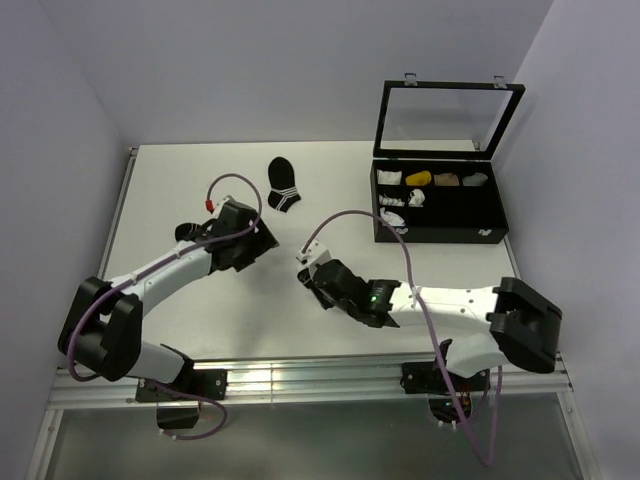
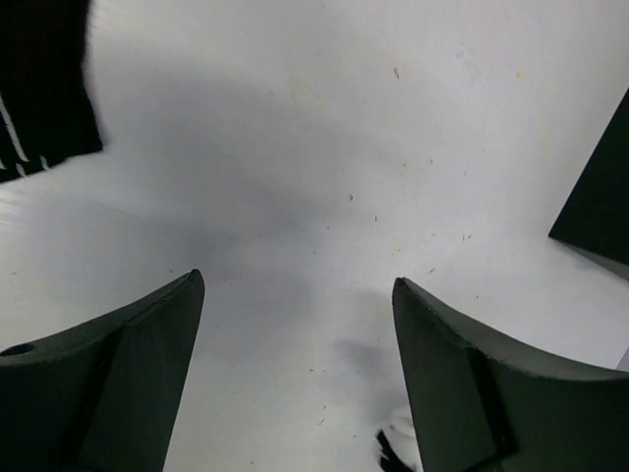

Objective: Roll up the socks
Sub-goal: Place the sock in the storage box.

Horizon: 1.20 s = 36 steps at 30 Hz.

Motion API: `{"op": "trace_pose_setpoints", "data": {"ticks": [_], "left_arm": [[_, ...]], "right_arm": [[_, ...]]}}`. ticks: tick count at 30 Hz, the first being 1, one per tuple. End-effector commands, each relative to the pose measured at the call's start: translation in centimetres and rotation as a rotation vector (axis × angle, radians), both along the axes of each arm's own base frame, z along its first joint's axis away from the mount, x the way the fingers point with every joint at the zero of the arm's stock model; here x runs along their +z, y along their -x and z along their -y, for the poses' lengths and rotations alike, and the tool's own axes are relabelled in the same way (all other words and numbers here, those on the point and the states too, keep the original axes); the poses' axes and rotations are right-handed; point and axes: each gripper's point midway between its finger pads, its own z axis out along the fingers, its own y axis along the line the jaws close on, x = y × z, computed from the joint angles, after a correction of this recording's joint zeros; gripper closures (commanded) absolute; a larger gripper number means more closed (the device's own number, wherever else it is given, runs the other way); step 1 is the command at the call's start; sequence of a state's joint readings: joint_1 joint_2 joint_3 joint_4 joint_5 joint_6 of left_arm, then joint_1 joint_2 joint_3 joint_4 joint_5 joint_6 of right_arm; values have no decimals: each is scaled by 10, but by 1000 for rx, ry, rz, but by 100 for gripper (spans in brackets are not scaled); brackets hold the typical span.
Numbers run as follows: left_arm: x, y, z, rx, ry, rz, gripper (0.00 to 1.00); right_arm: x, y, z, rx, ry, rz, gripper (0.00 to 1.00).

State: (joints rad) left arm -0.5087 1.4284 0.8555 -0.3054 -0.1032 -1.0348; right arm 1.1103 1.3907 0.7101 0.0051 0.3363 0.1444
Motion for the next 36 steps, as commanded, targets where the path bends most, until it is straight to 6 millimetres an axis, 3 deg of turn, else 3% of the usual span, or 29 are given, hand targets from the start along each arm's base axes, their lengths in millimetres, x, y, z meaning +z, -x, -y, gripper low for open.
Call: {"op": "trace_pose_setpoints", "data": {"ticks": [1, 6, 12, 13, 14, 16, 17, 20, 21, 23, 27, 29, 31, 36], "left_arm": [[35, -15, -20, 36, -9, 76, 17], [64, -26, -61, 115, -23, 141, 11], [120, -25, -119, 230, -80, 286, 2], [126, -24, -129, 244, -105, 304, 2], [133, -22, -136, 254, -120, 326, 1], [153, -17, -151, 259, -171, 394, 1], [160, -15, -156, 264, -190, 417, 1], [187, -5, -183, 326, -295, 508, 1], [197, 0, -189, 341, -318, 539, 1], [201, 4, -204, 373, -395, 546, 0], [206, 6, -211, 394, -433, 572, 1], [205, 7, -218, 427, -461, 572, 1], [196, 4, -220, 435, -482, 551, 0], [173, 0, -216, 419, -500, 512, 0]], "right_arm": [[20, -9, 24, -84, -26, 24, 100], [56, -41, 61, -224, -130, 41, 100], [91, -102, 141, -541, -145, 81, 100], [94, -109, 153, -601, -175, 68, 100], [97, -122, 180, -693, -197, 62, 100], [100, -138, 199, -793, -238, 24, 100], [101, -147, 220, -864, -241, 18, 100], [100, -166, 243, -945, -255, -19, 100], [97, -176, 264, -1003, -261, -29, 100], [93, -183, 281, -1050, -278, -64, 100], [73, -198, 326, -1175, -280, -132, 100], [68, -203, 337, -1198, -286, -154, 100], [63, -213, 355, -1236, -294, -163, 100], [63, -237, 370, -1252, -296, -139, 100]]}}
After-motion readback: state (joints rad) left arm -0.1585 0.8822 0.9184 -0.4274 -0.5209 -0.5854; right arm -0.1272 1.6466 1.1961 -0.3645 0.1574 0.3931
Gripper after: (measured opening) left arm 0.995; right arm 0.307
